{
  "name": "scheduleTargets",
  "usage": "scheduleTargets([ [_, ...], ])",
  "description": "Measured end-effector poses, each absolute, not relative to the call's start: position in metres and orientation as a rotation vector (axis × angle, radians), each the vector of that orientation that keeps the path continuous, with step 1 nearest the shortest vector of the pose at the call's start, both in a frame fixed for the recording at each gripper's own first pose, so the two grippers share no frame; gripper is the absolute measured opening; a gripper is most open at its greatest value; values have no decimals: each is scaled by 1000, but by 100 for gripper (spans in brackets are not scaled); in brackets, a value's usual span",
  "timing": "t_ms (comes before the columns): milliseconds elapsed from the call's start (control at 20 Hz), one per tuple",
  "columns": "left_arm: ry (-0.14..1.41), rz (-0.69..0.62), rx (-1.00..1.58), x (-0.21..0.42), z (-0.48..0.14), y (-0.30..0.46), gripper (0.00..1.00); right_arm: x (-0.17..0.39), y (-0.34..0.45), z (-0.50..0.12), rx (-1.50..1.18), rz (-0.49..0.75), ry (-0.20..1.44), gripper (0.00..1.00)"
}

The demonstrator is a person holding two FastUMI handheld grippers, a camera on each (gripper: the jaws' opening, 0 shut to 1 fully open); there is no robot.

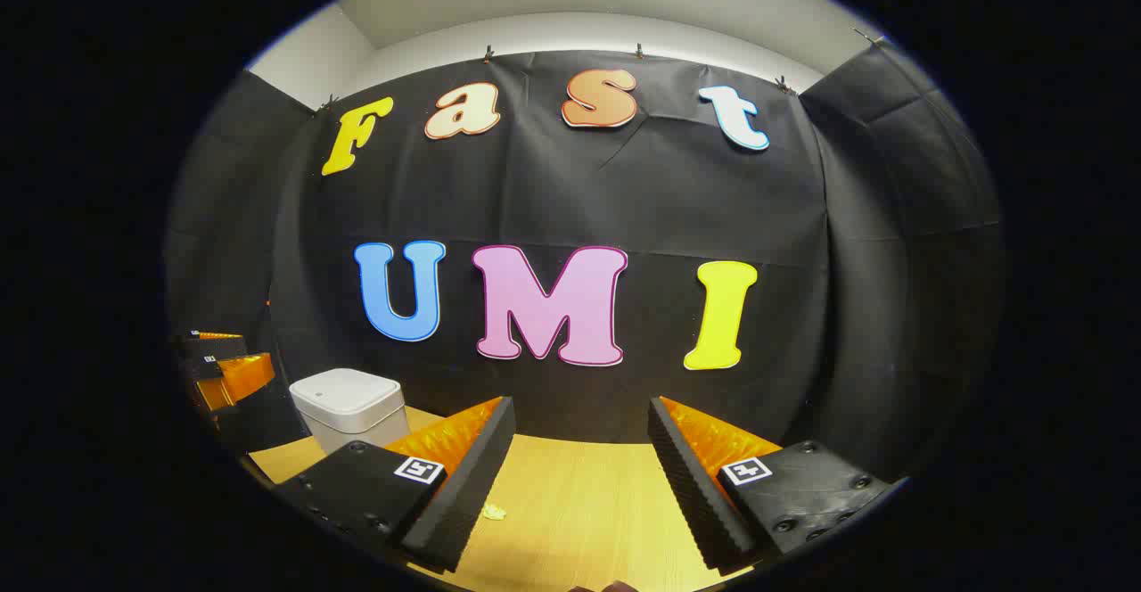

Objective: Press the lid of the desktop garbage bin to open it, pick up the crumpled paper on the desktop and throw it into the bin, then pick up the pop can on the desktop and drop it into the bin, and finally close the garbage bin lid.

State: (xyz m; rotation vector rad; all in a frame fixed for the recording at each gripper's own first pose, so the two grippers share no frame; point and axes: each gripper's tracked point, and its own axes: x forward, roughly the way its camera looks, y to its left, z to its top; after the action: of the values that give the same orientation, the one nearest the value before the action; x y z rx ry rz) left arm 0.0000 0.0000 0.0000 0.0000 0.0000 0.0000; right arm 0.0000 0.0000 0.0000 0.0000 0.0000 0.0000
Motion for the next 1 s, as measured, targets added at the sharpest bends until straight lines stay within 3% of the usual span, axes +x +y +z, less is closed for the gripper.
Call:
scheduleTargets([
  [200,4,2,2,-4,0,-1,93,-3,5,3,-22,15,-9,100],
  [250,3,2,1,-4,0,-1,93,-3,6,3,-27,18,-13,96],
  [350,-4,-4,-4,-5,1,-2,93,-4,7,3,-31,21,-17,100],
  [1000,-37,-5,10,-21,9,2,93,-14,15,6,-47,38,-24,96],
])
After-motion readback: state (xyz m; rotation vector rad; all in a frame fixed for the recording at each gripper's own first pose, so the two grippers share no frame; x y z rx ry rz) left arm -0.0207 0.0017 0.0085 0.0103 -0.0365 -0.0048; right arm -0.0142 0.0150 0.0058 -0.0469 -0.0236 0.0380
